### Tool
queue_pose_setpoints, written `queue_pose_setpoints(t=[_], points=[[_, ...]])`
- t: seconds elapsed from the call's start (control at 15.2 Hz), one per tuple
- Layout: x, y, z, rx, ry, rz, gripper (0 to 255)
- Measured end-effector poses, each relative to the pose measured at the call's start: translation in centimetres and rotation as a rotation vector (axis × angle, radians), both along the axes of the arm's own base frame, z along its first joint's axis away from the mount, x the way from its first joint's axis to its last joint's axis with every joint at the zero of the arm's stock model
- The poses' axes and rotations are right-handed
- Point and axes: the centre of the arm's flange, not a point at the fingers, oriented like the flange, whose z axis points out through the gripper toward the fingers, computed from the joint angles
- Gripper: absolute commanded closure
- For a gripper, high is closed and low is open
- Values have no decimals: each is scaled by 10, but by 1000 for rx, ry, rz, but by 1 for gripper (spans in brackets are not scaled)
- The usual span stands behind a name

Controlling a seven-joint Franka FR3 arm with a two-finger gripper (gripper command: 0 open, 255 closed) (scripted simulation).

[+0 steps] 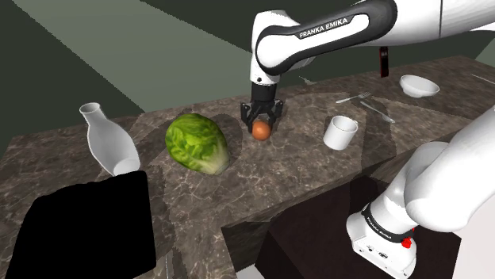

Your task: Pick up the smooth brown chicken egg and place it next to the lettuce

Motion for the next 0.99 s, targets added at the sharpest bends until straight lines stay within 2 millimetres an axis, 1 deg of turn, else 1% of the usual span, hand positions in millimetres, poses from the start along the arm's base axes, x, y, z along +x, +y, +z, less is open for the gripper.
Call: queue_pose_setpoints(t=[0.86, 0.99], points=[[0, -1, -69, 0, 0, 0, 255], [0, 0, -73, 0, 0, 0, 255]])
